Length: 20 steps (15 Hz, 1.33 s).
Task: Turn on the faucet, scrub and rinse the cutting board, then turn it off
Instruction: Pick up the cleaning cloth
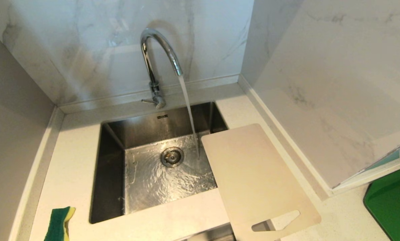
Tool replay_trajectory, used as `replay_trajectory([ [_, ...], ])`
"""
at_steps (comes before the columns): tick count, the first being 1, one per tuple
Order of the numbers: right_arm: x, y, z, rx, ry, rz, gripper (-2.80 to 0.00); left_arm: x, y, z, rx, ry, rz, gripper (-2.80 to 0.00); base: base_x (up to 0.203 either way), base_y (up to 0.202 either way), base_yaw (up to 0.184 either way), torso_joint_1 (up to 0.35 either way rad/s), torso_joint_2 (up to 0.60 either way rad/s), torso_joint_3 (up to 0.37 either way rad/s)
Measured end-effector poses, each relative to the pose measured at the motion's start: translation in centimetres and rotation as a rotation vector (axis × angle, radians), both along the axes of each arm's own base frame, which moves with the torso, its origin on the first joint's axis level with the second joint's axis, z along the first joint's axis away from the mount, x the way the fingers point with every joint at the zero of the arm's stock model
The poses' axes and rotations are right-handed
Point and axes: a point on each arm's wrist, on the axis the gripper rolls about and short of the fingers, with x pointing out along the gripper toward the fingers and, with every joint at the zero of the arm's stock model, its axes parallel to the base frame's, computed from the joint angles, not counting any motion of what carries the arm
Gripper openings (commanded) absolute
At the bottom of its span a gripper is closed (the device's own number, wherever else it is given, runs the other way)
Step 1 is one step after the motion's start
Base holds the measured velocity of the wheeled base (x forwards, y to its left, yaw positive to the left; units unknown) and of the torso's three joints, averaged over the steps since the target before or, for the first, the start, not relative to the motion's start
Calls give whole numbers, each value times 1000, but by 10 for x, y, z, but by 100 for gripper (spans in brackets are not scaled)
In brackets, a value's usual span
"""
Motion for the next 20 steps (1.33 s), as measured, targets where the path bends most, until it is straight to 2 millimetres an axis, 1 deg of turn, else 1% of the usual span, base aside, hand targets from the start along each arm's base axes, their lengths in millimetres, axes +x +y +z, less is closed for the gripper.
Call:
replay_trajectory([
  [11,0,0,0,0,0,0,-280,0,0,1,12,3,2,-280,0,0,0,0,0,0],
  [12,0,0,0,0,0,0,-280,-1,0,8,13,-3,6,-280,0,0,0,0,0,0],
  [15,0,0,0,1,0,0,-280,0,1,49,20,9,31,-280,0,0,0,0,0,0],
  [17,0,0,0,1,0,0,-280,10,1,71,35,88,40,-280,0,0,0,0,0,0],
  [20,0,0,0,1,0,0,-280,38,1,88,51,246,44,-280,0,0,0,0,0,0],
])
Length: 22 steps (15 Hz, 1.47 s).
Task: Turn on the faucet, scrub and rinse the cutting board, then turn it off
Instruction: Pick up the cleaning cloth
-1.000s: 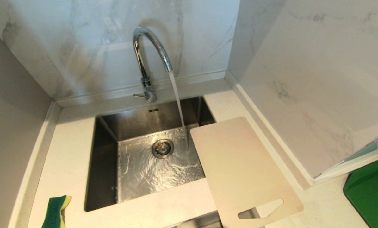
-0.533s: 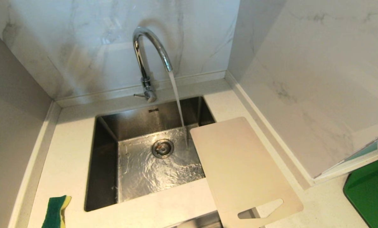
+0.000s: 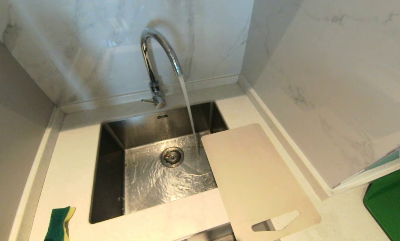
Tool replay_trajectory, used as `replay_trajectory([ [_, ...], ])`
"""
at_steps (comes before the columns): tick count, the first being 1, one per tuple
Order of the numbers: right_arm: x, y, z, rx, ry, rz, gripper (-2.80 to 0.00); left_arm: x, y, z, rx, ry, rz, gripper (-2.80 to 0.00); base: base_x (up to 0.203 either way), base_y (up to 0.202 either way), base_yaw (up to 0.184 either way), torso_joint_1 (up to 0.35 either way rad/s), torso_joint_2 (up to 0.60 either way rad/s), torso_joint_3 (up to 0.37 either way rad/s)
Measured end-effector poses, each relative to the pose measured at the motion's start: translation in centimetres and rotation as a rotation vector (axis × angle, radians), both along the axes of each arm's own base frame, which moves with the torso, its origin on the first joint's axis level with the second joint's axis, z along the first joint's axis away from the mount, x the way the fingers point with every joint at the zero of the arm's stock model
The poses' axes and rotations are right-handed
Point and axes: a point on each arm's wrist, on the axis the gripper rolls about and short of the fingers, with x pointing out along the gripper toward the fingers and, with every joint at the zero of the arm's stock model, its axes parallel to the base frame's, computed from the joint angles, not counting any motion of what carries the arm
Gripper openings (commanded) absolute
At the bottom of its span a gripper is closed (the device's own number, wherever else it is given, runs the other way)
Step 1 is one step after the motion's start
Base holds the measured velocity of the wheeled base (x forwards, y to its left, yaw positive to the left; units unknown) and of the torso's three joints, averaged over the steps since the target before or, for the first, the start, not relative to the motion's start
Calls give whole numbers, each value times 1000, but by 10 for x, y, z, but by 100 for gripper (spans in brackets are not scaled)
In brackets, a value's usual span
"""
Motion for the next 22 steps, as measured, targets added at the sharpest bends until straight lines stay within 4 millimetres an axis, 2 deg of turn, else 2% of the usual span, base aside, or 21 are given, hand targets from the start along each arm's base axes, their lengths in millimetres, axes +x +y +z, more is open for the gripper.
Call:
replay_trajectory([
  [4,0,0,0,0,0,0,-280,36,0,-2,1,209,-6,-280,0,0,0,0,0,0],
  [9,0,0,0,0,0,0,-280,64,0,-30,0,473,-7,-280,0,0,0,0,0,0],
  [10,0,0,0,0,0,0,-280,68,0,-35,0,508,-7,0,0,0,0,0,0,0],
  [18,0,0,0,0,0,0,-280,110,-1,-56,-49,613,8,0,0,0,0,0,0,0],
  [22,0,0,0,0,0,0,-280,130,6,-67,-65,631,52,0,0,0,0,0,0,0],
])
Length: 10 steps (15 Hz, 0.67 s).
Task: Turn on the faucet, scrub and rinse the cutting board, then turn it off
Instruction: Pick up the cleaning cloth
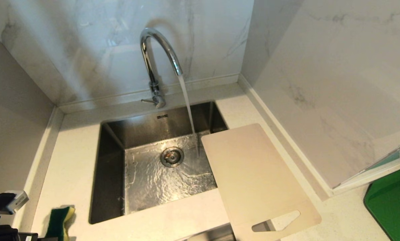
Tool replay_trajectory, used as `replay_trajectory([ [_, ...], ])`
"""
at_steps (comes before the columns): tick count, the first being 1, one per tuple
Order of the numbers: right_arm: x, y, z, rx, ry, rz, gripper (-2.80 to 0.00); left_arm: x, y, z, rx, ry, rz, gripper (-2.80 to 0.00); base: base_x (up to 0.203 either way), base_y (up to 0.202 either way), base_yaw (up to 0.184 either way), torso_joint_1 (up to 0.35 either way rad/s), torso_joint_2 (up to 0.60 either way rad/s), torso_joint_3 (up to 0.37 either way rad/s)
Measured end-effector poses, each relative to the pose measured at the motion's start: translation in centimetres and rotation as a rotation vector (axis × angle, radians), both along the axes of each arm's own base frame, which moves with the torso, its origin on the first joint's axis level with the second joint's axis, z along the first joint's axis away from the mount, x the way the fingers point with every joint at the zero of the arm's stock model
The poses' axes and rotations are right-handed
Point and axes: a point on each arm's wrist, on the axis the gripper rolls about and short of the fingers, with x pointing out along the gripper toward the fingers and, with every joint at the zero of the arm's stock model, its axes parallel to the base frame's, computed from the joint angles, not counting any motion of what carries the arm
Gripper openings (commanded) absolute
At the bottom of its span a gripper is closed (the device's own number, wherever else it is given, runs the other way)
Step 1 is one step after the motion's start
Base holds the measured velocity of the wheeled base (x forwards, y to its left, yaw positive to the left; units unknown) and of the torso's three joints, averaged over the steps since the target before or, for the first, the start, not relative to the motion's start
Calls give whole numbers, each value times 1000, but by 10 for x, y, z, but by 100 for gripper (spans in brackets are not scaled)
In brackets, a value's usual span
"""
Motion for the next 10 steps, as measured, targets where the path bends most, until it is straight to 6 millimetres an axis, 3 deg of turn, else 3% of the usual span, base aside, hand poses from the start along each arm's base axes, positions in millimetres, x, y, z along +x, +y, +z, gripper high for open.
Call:
replay_trajectory([
  [10,0,0,0,0,0,0,-280,41,8,-28,2,11,30,0,0,0,0,0,0,0],
])
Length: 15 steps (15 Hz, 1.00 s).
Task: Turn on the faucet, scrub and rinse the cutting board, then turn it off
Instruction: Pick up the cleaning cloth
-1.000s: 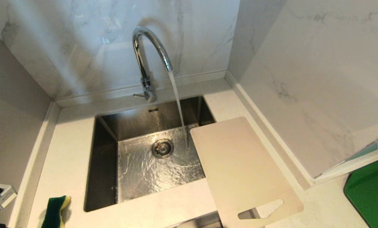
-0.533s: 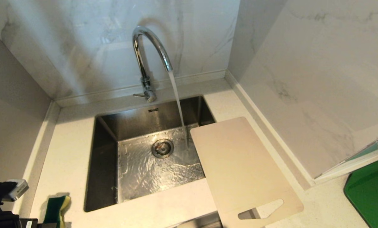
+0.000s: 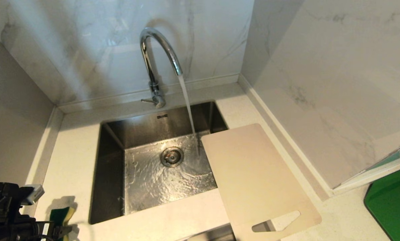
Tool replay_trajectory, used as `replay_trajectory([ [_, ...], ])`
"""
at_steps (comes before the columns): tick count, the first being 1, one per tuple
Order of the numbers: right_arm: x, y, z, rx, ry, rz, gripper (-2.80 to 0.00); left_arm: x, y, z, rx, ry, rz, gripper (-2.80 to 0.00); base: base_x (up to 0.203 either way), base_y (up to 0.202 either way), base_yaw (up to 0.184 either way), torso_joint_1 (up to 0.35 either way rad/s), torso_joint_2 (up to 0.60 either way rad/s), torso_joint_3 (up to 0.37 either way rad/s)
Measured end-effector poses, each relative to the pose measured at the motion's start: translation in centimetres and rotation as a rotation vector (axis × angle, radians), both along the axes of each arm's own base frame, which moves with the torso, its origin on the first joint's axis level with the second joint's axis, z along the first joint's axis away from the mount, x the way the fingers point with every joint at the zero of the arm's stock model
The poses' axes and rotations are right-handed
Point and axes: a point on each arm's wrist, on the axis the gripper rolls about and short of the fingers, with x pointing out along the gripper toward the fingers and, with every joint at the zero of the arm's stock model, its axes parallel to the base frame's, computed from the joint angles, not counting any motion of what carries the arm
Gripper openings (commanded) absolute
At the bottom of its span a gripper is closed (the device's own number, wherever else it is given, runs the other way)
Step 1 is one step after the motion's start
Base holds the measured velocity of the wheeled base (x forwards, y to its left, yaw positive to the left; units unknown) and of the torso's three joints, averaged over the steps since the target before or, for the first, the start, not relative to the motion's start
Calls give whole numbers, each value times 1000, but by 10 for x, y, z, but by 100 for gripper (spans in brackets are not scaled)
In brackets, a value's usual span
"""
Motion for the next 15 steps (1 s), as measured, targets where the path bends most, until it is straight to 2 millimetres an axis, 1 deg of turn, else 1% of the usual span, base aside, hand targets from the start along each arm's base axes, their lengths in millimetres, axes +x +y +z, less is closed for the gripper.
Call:
replay_trajectory([
  [4,0,0,0,0,0,0,-280,10,6,-7,1,-11,25,0,0,0,0,0,0,0],
  [7,0,0,0,1,0,0,-280,11,10,-11,-23,3,31,0,0,0,0,0,0,0],
  [8,0,0,0,0,0,0,-280,11,11,-12,-28,5,32,-122,0,0,0,0,0,0],
  [9,0,0,0,0,0,-1,-280,11,12,-13,-30,8,34,-280,0,0,0,0,0,0],
  [13,0,0,0,0,0,0,-280,9,12,-20,-52,38,26,-280,0,0,0,0,0,0],
  [15,0,0,0,0,0,0,-280,9,13,-21,-51,25,30,-280,0,0,0,0,0,0],
])
